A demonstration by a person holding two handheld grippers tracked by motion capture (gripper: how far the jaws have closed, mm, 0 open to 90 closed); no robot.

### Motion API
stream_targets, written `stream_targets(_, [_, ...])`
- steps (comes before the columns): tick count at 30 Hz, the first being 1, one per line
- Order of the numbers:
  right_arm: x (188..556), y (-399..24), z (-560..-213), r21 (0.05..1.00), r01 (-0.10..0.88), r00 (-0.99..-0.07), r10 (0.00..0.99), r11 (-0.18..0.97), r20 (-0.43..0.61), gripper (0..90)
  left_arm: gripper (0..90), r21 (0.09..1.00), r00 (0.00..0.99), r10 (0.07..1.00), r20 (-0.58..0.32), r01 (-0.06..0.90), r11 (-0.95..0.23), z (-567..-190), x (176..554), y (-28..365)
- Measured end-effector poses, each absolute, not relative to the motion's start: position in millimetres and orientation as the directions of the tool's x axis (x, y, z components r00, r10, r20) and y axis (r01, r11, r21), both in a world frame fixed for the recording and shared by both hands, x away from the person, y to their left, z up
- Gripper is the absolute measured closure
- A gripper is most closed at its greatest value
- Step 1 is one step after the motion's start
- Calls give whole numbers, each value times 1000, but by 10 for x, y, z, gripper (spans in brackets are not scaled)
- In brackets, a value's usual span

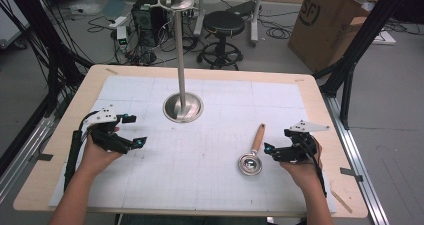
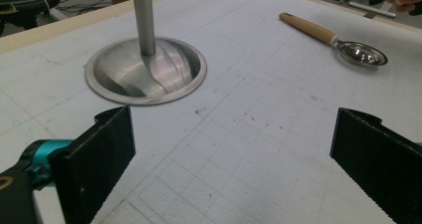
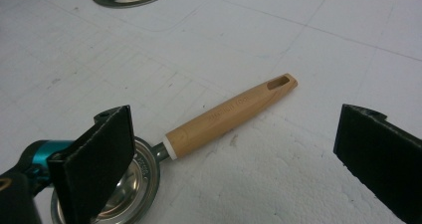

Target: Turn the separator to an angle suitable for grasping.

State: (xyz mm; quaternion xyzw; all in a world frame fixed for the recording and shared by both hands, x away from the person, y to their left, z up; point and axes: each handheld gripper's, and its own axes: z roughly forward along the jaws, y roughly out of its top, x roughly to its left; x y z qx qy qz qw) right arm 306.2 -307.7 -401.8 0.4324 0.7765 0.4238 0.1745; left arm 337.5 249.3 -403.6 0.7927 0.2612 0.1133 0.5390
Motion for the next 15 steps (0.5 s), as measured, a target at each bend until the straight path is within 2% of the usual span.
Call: stream_targets(15, [3036, -3014, -3978, 809, 516, -564, 822, 282, 73, 14, 44, 911, 846, 524, -96, 287, -297, -4066, 3389, 2447])
